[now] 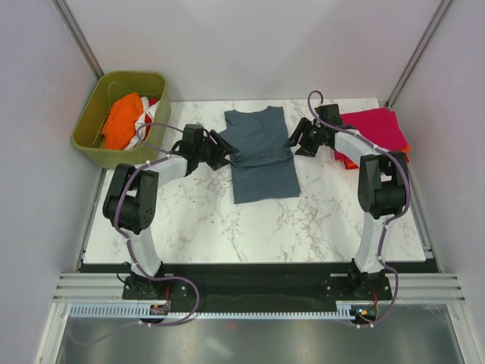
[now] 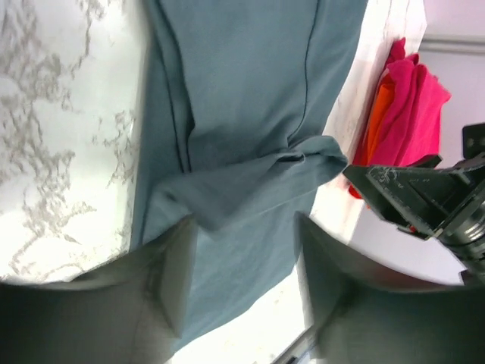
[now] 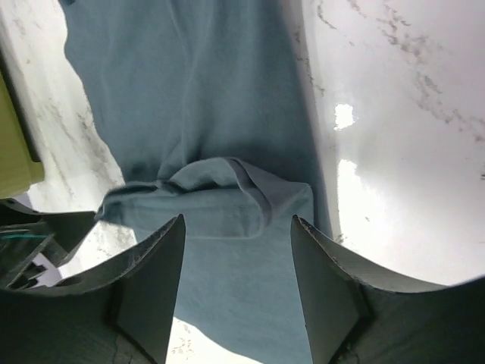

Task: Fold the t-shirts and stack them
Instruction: Fold the tshirt

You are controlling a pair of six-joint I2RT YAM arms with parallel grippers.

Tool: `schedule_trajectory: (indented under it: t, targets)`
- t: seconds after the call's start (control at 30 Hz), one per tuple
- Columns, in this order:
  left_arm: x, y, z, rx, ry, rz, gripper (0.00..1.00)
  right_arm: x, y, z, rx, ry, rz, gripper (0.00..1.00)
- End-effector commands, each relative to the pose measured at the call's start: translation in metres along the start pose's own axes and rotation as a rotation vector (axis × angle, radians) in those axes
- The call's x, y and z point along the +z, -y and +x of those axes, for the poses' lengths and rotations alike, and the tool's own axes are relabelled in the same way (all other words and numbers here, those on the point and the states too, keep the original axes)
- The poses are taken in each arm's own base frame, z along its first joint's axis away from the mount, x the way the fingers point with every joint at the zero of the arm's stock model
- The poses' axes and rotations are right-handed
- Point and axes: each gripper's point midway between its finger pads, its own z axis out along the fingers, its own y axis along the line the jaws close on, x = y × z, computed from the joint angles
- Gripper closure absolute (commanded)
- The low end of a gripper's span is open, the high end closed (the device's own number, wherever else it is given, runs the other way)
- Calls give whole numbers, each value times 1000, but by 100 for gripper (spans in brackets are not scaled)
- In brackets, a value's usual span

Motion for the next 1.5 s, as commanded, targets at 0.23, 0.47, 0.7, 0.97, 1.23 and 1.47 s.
schedule_trajectory:
  t: [0.23, 0.47, 0.7, 0.97, 1.23, 1.47]
  targets:
    - [-36, -1, 28, 152, -19, 0, 19, -56, 16, 31, -77, 98, 54, 41]
    - [-54, -22, 90, 259, -90, -31, 27, -70, 46, 85, -114, 49, 78, 52]
    - [-60, -39, 106, 290, -101, -61, 39, -57, 65, 112, -101, -11, 96, 58]
    - [-53, -60, 114, 287, -132, -104, 44, -42, 64, 124, -105, -68, 76, 61]
    - [-50, -73, 121, 283, -156, -130, 44, -37, 77, 139, -99, -102, 104, 75]
    - [-45, -82, 123, 281, -168, -151, 50, -39, 74, 144, -114, -103, 95, 94]
